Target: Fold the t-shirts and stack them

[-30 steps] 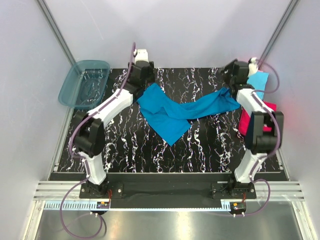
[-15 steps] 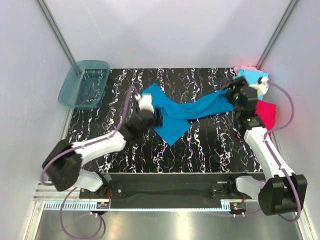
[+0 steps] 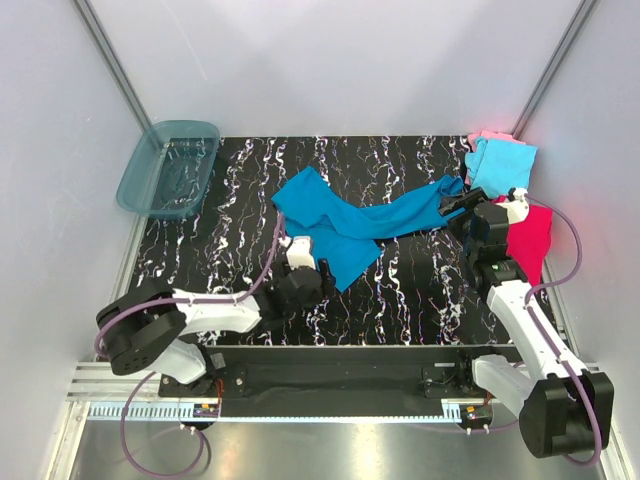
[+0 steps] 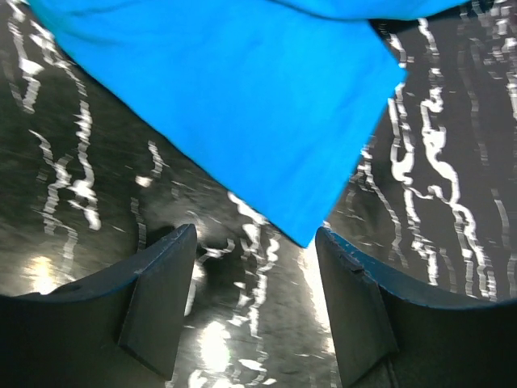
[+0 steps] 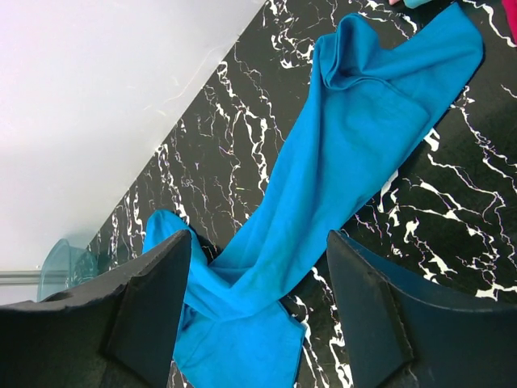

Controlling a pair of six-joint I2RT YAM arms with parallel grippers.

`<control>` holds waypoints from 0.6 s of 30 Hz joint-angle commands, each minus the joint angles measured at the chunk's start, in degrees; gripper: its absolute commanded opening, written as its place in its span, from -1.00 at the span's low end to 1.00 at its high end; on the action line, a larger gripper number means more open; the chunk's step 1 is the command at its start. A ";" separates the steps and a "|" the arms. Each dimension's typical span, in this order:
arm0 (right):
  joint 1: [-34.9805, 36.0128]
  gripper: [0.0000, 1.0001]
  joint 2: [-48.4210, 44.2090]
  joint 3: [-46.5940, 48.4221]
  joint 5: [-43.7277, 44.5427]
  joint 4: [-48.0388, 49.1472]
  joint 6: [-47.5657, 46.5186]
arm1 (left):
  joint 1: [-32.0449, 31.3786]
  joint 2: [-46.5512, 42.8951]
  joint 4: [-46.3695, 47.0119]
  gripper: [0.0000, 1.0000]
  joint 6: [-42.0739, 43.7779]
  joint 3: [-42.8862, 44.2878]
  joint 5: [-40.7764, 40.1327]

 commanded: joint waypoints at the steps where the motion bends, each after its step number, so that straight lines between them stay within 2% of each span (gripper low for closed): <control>1: 0.36 0.49 -0.53 -0.57 0.79 2.91 0.85 | -1.72 2.04 6.20 0.30 -4.41 -0.83 -3.52; 10: 0.35 0.50 -0.70 -1.63 1.14 3.00 0.95 | -4.54 10.31 8.40 0.30 -9.42 1.36 -2.65; 18: 0.09 0.50 -0.09 -1.63 0.62 3.00 1.47 | -4.89 15.67 10.07 0.29 -9.52 3.82 -1.85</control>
